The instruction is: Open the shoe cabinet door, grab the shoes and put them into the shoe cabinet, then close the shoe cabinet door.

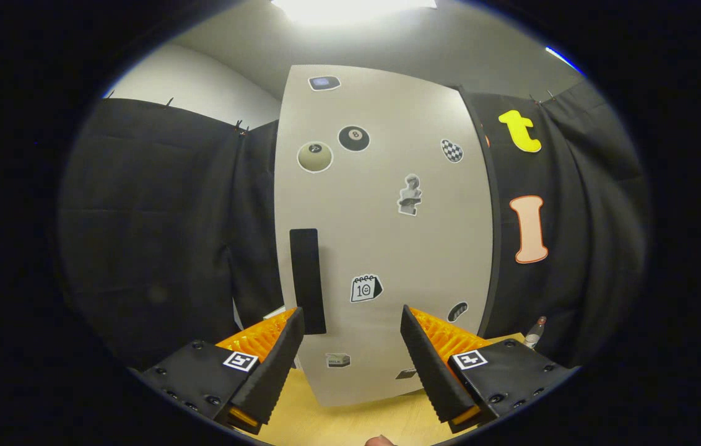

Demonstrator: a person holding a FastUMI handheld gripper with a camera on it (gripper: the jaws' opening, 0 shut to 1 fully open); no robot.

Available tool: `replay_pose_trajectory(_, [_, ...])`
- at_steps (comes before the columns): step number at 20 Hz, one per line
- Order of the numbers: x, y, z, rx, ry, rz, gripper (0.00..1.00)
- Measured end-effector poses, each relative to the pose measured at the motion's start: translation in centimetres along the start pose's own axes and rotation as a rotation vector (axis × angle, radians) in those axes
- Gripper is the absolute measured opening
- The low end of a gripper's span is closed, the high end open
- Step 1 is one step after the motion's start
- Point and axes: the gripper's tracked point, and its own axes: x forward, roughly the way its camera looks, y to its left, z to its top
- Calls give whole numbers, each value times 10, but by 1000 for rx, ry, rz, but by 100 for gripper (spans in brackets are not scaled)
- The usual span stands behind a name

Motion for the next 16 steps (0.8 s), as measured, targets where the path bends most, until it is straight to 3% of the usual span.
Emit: replay_pose_trajectory(16, [-83,-72,0,-35,-32,-129,98])
